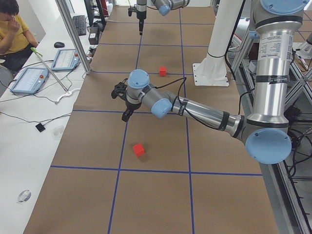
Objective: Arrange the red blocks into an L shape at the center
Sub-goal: 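Withdraw the right gripper while the left gripper reaches toward the middle red cube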
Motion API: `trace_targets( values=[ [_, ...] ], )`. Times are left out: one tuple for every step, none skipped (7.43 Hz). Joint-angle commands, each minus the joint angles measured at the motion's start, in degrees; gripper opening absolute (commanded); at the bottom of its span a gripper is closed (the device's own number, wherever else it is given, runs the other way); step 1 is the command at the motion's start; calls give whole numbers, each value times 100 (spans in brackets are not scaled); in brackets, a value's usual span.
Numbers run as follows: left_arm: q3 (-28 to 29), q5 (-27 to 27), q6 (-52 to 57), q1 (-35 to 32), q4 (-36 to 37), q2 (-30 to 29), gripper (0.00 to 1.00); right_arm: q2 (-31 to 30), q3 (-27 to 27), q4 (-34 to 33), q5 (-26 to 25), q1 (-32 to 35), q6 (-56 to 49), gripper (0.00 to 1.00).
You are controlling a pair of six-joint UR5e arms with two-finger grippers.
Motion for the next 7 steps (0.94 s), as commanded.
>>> trace_targets(
  values=[
    [-73, 945, -1362, 1359, -57, -443, 100, -896, -138, -11, 332, 1095, -2056, 99],
    [-30, 1361, -1934, 1983, 4, -610, 100, -1361, -200, 41, 351, 1421, -2804, 99],
    [23, 1400, -2627, 2425, 257, -864, 100, -1827, -192, 67, 325, 1738, -3255, 99],
    [24, 1531, -3130, 2716, 877, -1258, 100, -1997, -192, 68, 342, 1967, -3555, 99],
    [137, 1767, -3187, 2841, 1345, -1592, 100, -2051, -183, 76, 325, 1987, -3576, 99],
    [373, 1865, -3144, 2842, 1367, -1657, 99, -2060, -175, 77, 325, 1987, -3559, 99],
    [480, 1909, -3127, 2833, 1367, -1648, 91, -2060, -166, 77, 325, 1987, -3541, 99]
  ],
)
